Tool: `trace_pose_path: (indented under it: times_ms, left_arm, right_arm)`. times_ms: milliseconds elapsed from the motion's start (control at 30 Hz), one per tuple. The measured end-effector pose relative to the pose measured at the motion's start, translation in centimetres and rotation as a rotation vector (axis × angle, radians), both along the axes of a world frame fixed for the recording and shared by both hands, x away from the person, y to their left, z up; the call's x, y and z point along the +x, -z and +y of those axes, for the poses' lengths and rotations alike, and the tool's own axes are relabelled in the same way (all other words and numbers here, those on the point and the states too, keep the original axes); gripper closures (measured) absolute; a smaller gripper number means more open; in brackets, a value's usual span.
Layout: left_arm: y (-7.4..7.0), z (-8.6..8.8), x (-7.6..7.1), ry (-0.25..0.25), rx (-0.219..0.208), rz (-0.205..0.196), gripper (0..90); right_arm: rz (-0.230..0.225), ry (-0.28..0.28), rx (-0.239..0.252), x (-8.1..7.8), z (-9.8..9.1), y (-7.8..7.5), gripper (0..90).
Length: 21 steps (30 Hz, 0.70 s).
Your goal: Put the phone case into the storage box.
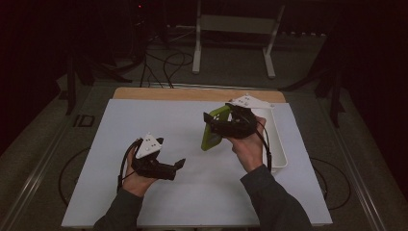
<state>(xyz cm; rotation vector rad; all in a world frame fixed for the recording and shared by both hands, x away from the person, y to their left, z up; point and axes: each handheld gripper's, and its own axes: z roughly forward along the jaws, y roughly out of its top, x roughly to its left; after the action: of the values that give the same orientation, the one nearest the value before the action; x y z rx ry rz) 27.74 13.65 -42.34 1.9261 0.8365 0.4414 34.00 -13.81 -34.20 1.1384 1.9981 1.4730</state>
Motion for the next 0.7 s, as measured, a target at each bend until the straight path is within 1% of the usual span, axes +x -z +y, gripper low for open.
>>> trace_pose_path:
  times_ms: [367, 700]
  left_arm:
    - [0.2, 1.0, -0.2, -0.004, 0.005, 0.002, 0.0]
    - [0.5, 2.0, -0.5, 0.003, 0.005, 0.004, 0.0]
  right_arm:
    - [-0.008, 0.022, -0.015, 0.5, -0.6, -0.5, 15.9]
    - [-0.007, 0.041, -0.025, 1.0, -1.2, -0.5, 15.9]
